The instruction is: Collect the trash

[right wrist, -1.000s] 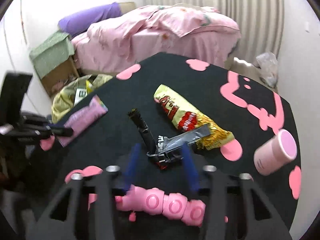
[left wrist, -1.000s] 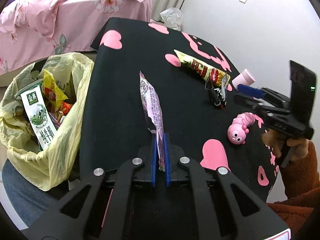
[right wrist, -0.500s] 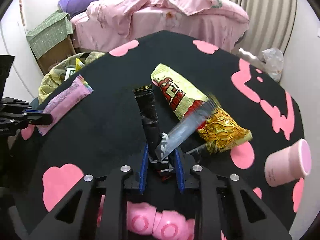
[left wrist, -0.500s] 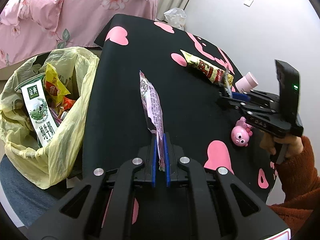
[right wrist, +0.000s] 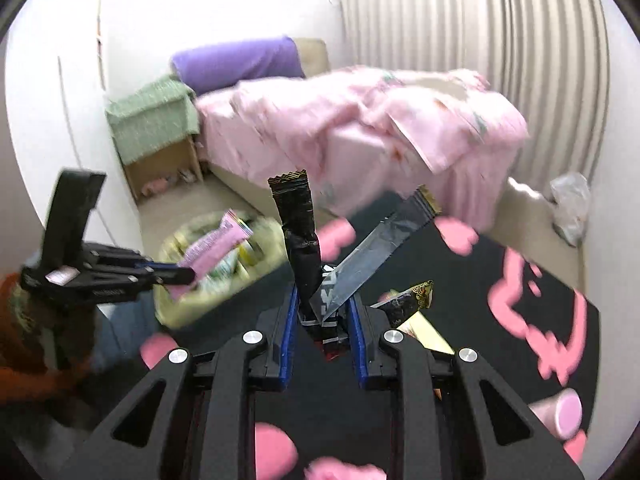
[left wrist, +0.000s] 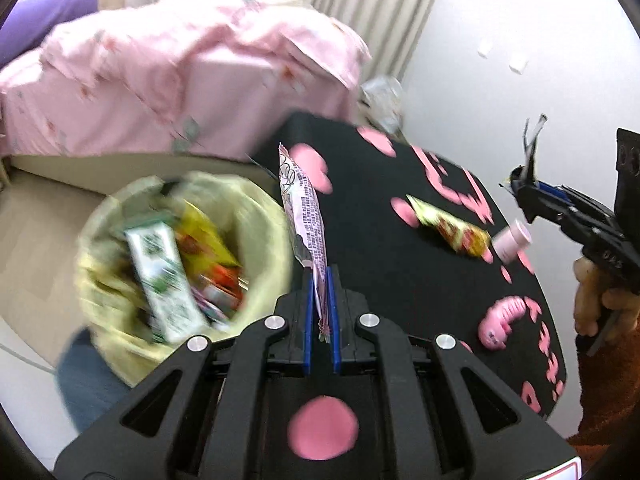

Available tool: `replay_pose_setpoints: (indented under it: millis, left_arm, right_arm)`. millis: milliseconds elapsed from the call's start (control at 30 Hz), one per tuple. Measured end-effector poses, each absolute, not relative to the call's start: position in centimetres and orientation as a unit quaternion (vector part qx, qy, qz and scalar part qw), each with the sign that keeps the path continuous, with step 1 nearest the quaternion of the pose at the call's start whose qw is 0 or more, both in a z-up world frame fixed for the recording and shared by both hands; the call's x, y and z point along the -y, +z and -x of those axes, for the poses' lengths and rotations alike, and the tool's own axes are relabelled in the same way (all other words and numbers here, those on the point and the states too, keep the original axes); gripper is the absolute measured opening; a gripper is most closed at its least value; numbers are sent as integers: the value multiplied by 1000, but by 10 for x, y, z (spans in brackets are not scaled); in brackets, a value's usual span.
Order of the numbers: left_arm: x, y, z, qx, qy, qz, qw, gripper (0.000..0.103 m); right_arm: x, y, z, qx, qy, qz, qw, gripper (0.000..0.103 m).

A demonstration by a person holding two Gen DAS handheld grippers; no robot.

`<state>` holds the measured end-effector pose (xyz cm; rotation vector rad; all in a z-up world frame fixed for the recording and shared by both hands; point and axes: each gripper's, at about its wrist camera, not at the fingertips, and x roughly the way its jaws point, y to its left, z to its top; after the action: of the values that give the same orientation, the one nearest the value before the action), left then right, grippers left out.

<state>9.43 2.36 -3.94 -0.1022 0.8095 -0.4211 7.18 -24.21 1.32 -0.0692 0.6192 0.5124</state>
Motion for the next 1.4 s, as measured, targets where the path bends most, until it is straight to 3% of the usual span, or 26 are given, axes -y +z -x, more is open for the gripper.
replay_pose_setpoints:
  millis: [300, 800, 900, 1000, 1100, 1400]
  left_arm:
    - [-122, -35, -121, -368, -125, 120, 914, 6]
    - [-128, -117, -147, -446, -145, 143, 872, 7]
    - [-132, -118, -146, -449, -133, 143, 872, 13]
    - [-140, -115, -144, -443, -117, 156, 875, 25]
    - [-149, -105, -138, -426, -99, 165, 884, 33]
    - [-150, -62, -110, -382, -62, 151, 910, 52]
  right_arm:
    - [156, 26, -124, -293, 325, 41, 898, 23]
    - [68, -53, -191, -417, 395, 18, 819, 24]
    - [64, -68, -195, -436, 395, 12, 809, 26]
    - [61, -78, -195, -447, 386, 12, 807, 32]
    - [59, -82, -190, -443, 380, 21, 811, 43]
    - [85, -63, -155, -422, 343, 14, 839, 44]
